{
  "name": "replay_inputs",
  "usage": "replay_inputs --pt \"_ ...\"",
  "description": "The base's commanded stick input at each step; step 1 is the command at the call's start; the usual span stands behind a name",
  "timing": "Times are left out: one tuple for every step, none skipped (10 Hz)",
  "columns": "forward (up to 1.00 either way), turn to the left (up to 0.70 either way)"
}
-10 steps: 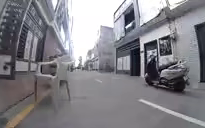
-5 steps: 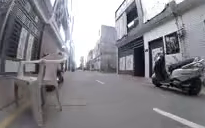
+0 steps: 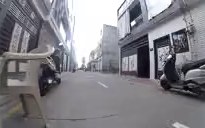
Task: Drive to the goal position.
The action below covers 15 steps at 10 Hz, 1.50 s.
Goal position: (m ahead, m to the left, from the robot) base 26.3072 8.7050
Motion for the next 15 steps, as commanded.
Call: replay_inputs --pt "1.00 0.00" --pt "1.00 0.00" --pt "1.00 0.00" --pt "1.00 0.00" --pt "1.00 0.00" --pt "1.00 0.00" --pt "1.00 0.00" --pt "1.00 0.00" --pt "1.00 0.00" --pt "1.00 0.00" --pt "1.00 0.00" --pt "1.00 0.00" --pt "1.00 0.00" --pt "1.00 0.00" --pt "1.00 0.00"
